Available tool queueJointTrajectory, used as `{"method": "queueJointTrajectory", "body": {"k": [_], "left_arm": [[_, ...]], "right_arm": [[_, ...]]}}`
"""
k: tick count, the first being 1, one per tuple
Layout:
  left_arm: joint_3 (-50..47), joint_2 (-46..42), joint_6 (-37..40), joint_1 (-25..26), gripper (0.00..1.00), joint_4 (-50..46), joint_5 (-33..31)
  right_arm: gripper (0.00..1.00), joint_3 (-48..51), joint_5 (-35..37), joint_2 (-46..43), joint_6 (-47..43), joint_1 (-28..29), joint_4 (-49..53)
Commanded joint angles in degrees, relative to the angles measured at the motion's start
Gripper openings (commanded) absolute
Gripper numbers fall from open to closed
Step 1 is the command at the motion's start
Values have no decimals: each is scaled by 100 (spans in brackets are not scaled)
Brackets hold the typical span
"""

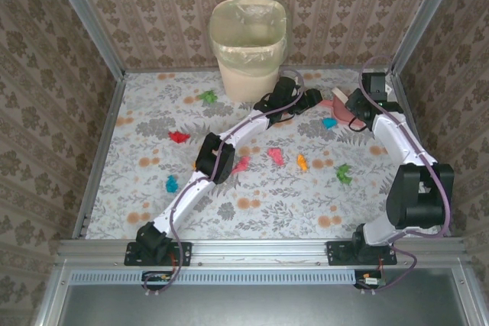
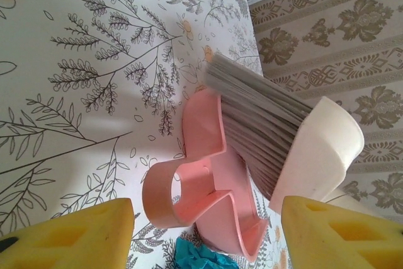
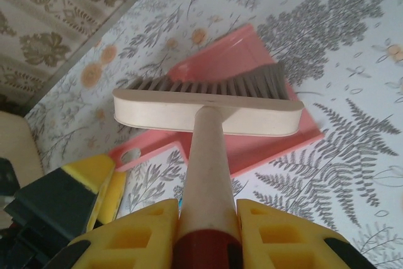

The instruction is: Sweep away the paper scraps from the table

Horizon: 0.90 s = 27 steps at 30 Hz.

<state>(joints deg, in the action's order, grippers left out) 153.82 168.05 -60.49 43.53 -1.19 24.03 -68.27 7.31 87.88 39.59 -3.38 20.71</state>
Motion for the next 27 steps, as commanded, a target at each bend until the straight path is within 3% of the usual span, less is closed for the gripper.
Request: {"method": "queueJointTrajectory", "body": {"k": [1,10,15,22,27], "left_arm": [[92,115,-51,57,63,85,128],[23,-46,201,144,61,-91,207],[-90,-174,365,165,54,-219,220],[-159,-257,449,150,60,-423,22],[-193,-249,342,160,60,-422,-157]], "right_arm": [[0,-102,-517,12,-4,4,-94],[0,635,-752,-446,-5,100,-280],[0,924,-656,-772,-56,100,-305],[0,1088,-695,-1052,-171,100,-231],[0,1260,-582,-1261,-241,92,-82]]}}
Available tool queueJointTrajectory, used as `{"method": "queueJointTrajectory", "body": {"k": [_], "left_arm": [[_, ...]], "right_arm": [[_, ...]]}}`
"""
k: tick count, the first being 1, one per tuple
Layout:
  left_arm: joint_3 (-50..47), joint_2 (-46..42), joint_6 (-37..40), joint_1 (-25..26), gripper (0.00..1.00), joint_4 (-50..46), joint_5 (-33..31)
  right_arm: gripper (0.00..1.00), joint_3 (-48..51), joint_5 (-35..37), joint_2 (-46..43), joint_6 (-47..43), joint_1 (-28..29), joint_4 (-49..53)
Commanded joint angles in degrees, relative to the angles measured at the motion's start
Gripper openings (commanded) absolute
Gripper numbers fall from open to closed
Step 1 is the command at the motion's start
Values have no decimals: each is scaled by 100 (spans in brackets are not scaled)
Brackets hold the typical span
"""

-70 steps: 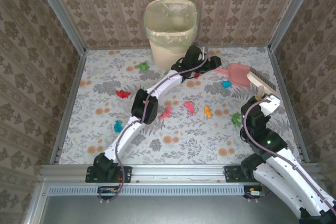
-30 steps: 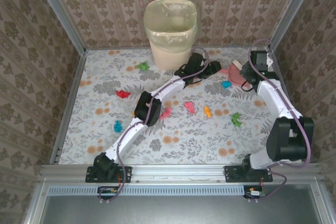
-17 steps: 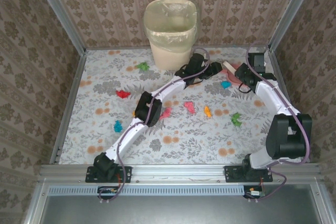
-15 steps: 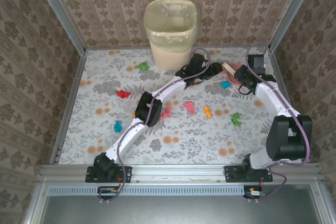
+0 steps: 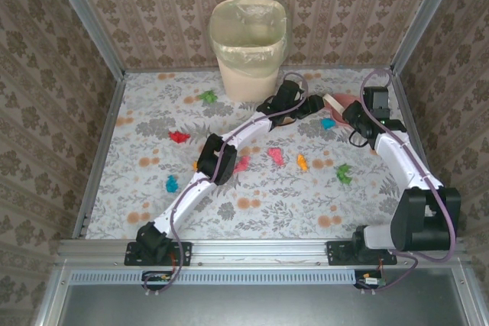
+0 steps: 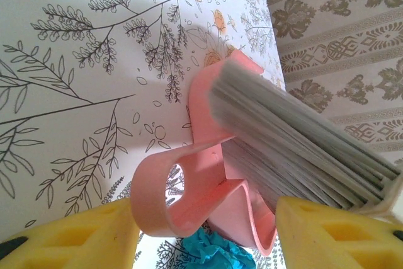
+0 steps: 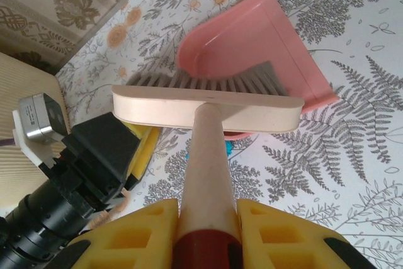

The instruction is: Sweep away the paper scraps from the table

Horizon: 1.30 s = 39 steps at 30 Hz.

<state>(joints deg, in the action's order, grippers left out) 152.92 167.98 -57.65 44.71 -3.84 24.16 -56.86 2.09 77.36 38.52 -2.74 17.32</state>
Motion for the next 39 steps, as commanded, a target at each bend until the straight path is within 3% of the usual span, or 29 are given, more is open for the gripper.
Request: {"method": "queueJointTrajectory", "body": {"k": [1,9,22,31,39], "left_arm": [[-105,-248,36,47,60,-109,-183],[-78,-238,69,45,54,-32,-411],[-140,-265,15,70,59,472,-169],[-250,-231,-6,28,53,359,-317],[-219,-196,8,55,34,484,-398]], "right_arm": [[0,146,-46,-238,-163,28,281],[0,211,-131,-334,-351,22,655],[0,475,-68,-786,-618,-119,1116],[0,506,-189,-981,-527,-174,1002],[0,279,34,-1303,-503,-174,1158]]}}
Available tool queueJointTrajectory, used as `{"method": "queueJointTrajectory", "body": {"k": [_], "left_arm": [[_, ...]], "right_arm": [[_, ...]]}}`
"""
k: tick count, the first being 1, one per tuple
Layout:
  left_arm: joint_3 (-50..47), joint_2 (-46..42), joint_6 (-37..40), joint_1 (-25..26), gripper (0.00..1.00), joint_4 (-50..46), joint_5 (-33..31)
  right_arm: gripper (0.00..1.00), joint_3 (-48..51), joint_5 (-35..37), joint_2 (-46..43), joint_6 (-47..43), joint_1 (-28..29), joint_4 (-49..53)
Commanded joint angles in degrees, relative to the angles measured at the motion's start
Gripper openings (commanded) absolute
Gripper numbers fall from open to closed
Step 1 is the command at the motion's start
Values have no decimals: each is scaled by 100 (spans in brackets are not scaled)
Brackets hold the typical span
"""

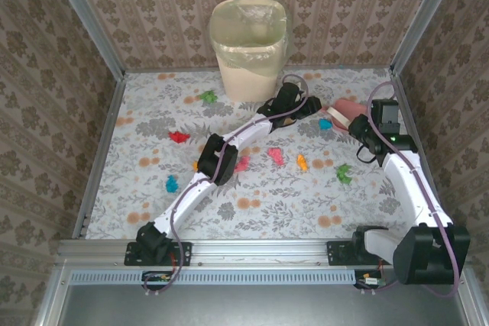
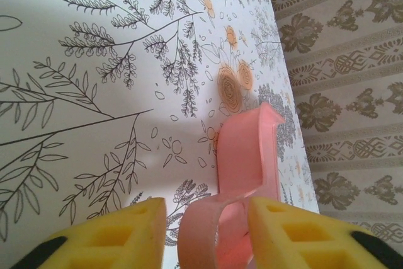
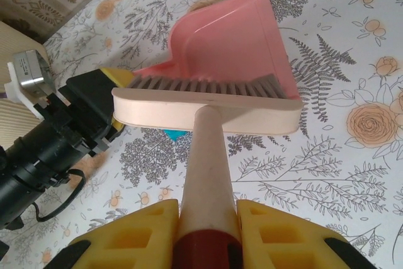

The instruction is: Sweep away the paper scraps from the table

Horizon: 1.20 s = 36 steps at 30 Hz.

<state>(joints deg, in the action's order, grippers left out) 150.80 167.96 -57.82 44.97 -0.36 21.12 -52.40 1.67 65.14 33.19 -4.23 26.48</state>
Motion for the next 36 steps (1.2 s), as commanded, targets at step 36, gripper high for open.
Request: {"method": "queueJointTrajectory", "body": {"k": [36], "left_arm": [[-4173,-4097,-240,267,0,1466,-654]], "right_arm": [[0,239,861,-3285,192,-17,1072]]}}
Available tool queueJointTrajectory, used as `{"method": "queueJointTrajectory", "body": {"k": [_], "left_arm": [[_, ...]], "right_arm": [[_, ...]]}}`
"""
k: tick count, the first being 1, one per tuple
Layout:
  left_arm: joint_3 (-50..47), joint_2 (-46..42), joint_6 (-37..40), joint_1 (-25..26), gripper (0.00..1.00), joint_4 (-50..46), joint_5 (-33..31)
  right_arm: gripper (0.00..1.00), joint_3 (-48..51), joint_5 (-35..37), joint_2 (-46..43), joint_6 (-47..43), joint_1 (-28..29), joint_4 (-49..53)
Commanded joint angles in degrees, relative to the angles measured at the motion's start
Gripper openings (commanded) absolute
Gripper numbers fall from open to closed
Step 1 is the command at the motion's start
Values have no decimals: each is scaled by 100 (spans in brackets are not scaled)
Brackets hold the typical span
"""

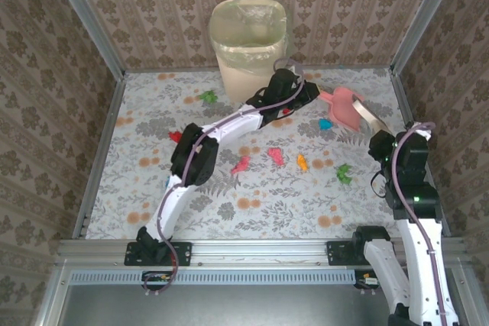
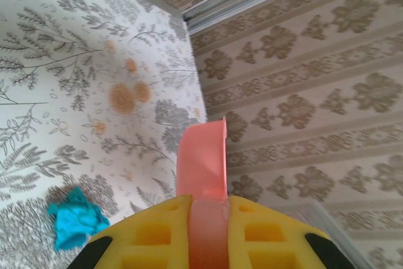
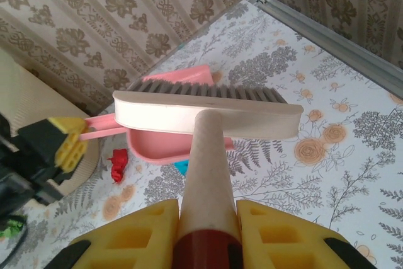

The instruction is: Sweep away the paper scraps from the table

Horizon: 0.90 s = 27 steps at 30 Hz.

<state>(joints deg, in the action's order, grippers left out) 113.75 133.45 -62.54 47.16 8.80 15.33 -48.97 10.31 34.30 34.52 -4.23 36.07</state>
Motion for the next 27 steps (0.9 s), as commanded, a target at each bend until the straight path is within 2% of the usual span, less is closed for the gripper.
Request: {"method": "queueJointTrajectory", "body": {"k": [1,9,13,17,20,22,25,27], "left_arm": [[-808,-912,268,55,0,646,-127],[-3654,-3234,359,39,0,1407,-773],[-5051,-4718,491,-3,0,1257,-1354],[-5992,-6198,486,-214,0,425,-1735],[-6506,-7421,506,-346,0,-517,-2102],[-6786,-8228,500,-412,0,-1201,-2441],[-7005,-9434,427,-640,0,-2480,-2916],[-7032,-10052,420,-893,0,-3279,-3028]], "right_arm": [[0,-156,-51,-288,72,-17,152],[0,-464,-882,-487,267,-17,230],[0,-458,-1502,-397,457,-17,-15],[0,-373,-2225,-94,652,31,-380],[0,-316,-2542,275,742,311,-715],[0,-321,-2390,495,644,731,-881],[0,-412,-1729,906,352,1786,-1071],[0,-530,-1553,1236,163,2364,-1160]]}}
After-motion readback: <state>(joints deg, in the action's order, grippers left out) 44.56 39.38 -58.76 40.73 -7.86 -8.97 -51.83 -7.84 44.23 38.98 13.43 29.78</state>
